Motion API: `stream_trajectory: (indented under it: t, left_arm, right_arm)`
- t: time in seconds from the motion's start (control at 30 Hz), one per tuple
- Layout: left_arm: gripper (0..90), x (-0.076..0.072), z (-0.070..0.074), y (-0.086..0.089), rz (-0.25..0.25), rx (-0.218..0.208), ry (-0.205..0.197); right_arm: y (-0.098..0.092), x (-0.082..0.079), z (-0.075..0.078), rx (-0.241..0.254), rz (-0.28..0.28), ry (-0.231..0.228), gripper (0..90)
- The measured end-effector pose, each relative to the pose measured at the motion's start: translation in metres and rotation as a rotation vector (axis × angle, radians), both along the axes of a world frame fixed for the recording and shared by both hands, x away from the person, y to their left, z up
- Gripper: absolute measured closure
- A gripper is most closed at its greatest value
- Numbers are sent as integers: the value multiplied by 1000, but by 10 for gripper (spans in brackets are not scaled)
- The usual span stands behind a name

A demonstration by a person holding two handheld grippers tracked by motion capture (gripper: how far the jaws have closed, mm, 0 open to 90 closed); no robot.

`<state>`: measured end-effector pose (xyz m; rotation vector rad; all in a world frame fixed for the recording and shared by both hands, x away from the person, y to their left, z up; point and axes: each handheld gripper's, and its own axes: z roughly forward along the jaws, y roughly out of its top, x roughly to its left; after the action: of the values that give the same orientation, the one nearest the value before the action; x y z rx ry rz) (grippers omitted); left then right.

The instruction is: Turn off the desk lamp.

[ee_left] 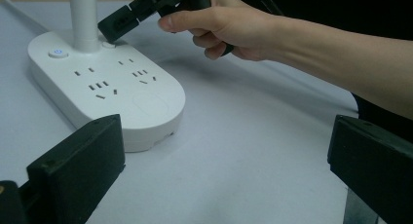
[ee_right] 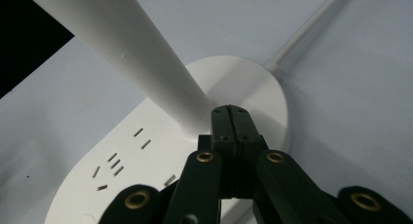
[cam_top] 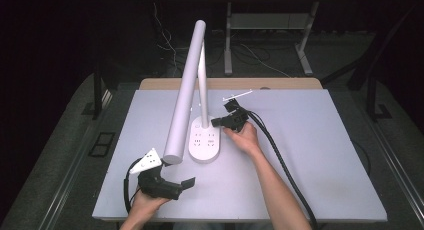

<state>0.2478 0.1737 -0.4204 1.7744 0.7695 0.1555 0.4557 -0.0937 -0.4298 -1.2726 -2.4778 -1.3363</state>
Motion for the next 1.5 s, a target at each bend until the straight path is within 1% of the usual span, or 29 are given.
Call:
stream_trajectory:
  t: [0.07, 0.13, 0.2, 0.23, 0.37, 0.43, 0.47, 0.6, 0.7, 0.8, 1.03, 1.1, 1.23, 1.27, 1.33, 1.4, 1.43, 1.47, 1.5]
  left_arm:
    - [0, 0, 0, 0, 0, 0, 0]
    - [0, 0, 0, -1, 1, 0, 0]
    - [0, 0, 0, -1, 0, -1, 0]
    - [0, -1, 0, -1, 0, -1, 1]
    - [0, 0, 0, 0, 1, 0, 0]
    - [0, 0, 0, 1, 2, -3, 2]
    - [0, 0, 0, 1, 3, -4, 1]
    - [0, 0, 0, 1, 7, -5, -2]
    - [0, 0, 0, 1, 4, -4, -2]
    - [0, 0, 0, 0, 3, -3, -2]
    - [0, -1, 1, 1, 7, -1, -3]
    - [0, -1, 0, 0, 6, -2, -2]
    - [0, -1, 0, 0, 5, -2, -1]
    - [0, -1, 0, 0, 6, -2, -1]
    - [0, -1, 0, 0, 6, 0, -1]
    - [0, -1, 0, 0, 6, 1, -1]
    - [0, -1, 0, 0, 6, 2, -1]
    - [0, 0, 0, 0, 6, 4, -1]
    - [0, 0, 0, 0, 6, 5, -1]
  right_arm:
    - [0, 0, 0, 0, -3, 4, 900]
    - [1, -1, 0, -16, -1, 2, 900]
    - [2, -1, 1, -26, 1, -14, 900]
    - [2, -2, 1, -26, 1, -12, 900]
    - [1, -2, 1, -16, -7, 2, 900]
    - [1, -1, 1, -14, -9, 0, 900]
    - [0, -1, 1, -5, -8, -3, 900]
    - [-2, -1, 2, -14, -11, -8, 900]
    - [-6, -2, 3, 0, -7, -19, 900]
    - [-11, -4, 9, 14, -9, -28, 900]
    - [-20, -8, 22, -2, -1, -48, 900]
    - [-23, -11, 27, -1, 6, -55, 900]
    - [-31, -17, 37, 20, 8, -64, 899]
    - [-34, -19, 40, 15, 9, -76, 899]
    - [-38, -22, 44, 19, 14, -83, 898]
    - [-43, -26, 48, 12, 16, -83, 897]
    - [-46, -28, 49, 18, 16, -87, 818]
    - [-48, -30, 50, 20, 14, -83, 807]
    - [-52, -33, 52, 21, 9, -80, 771]
